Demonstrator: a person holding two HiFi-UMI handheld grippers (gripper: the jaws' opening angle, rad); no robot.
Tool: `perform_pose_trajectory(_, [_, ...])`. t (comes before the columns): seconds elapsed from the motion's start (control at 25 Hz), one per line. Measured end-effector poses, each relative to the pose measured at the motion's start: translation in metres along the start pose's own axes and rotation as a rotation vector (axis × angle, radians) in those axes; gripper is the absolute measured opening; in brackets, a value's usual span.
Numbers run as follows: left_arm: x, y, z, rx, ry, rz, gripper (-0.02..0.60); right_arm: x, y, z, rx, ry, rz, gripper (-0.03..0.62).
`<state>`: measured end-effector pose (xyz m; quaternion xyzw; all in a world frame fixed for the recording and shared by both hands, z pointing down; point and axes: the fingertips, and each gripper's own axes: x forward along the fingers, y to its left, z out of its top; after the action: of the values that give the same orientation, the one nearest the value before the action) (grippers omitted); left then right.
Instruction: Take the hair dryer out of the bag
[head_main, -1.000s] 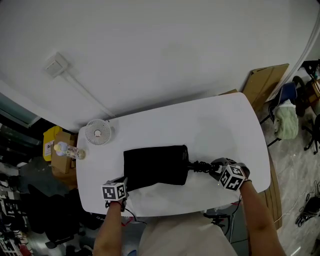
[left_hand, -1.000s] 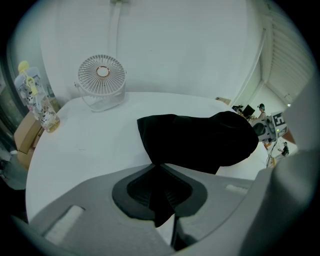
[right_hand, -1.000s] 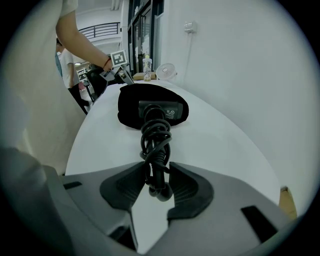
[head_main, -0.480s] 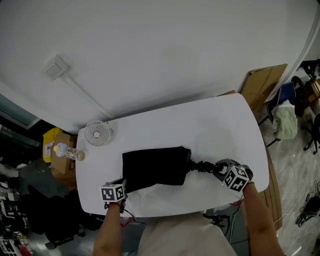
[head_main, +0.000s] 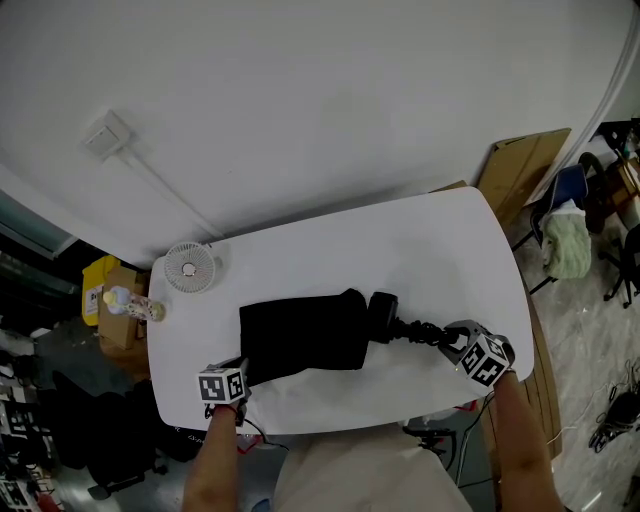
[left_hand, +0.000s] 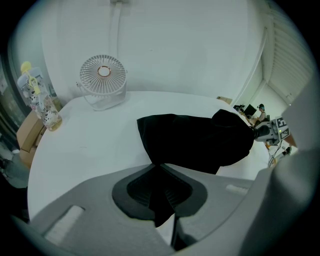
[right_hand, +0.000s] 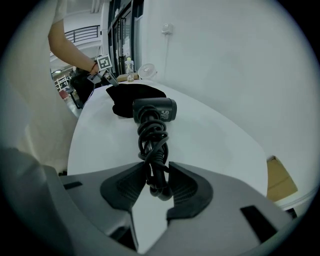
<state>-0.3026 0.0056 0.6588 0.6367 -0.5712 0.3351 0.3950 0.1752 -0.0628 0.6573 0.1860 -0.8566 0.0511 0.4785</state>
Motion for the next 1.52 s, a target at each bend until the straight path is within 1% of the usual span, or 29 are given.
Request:
perform_pose_trajectory(0.12, [-0.001,0.002,-0.002,-0.001,0.003,0.008,0.034,-0.008,-0.006,-0.015,0.054,0.003,-0.041,0.149])
perform_pose_trajectory(0.4, [-0.002,0.001,-0.004,-0.017,-0.003,0.001,0.034,-0.018,-0.012,-0.044,0.247,-0.008,-0.164,0.149])
perform_pose_trajectory(0.56, [-0.002,0.001,-0.003,-0.032,-0.026,-0.005,0.034,-0.017,-0.01,-0.043,0.328,-0.024,-0.232,0.149])
perform_pose_trajectory(0.76, [-0.002,-0.002,0.0,-0.047,-0.059,-0.039,0.035,-0.013,-0.004,-0.037,0.397,-0.019,-0.27,0.149])
perform_pose_trajectory(0.8, [-0.002,-0.003,0.0,-0.05,-0.066,-0.048,0.045,-0.013,-0.003,-0.036,0.404,-0.016,-0.276,0.149])
perform_pose_trajectory(0.84, [-0.002,-0.004,0.001,-0.051,-0.072,-0.056,0.075,-0.012,-0.003,-0.035,0.408,-0.013,-0.28,0.149])
perform_pose_trajectory(0.92, [-0.003,-0.007,0.001,-0.055,-0.083,-0.074,0.154,-0.011,-0.002,-0.034,0.413,-0.008,-0.286,0.149])
perform_pose_trajectory(1.04, [-0.008,-0.012,0.003,-0.056,-0.107,-0.097,0.201,-0.011,0.002,-0.032,0.436,0.0,-0.288,0.149])
perform_pose_trajectory(1.2, [-0.024,-0.022,0.013,-0.033,-0.171,-0.108,0.269,-0.012,0.005,-0.028,0.465,0.004,-0.292,0.149])
perform_pose_trajectory(1.36, [-0.046,-0.033,0.029,-0.015,-0.244,-0.098,0.301,-0.013,0.007,-0.025,0.489,0.011,-0.3,0.149])
perform_pose_trajectory(1.52, [-0.063,-0.037,0.041,0.014,-0.278,-0.069,0.325,-0.011,0.013,-0.022,0.506,0.019,-0.299,0.149])
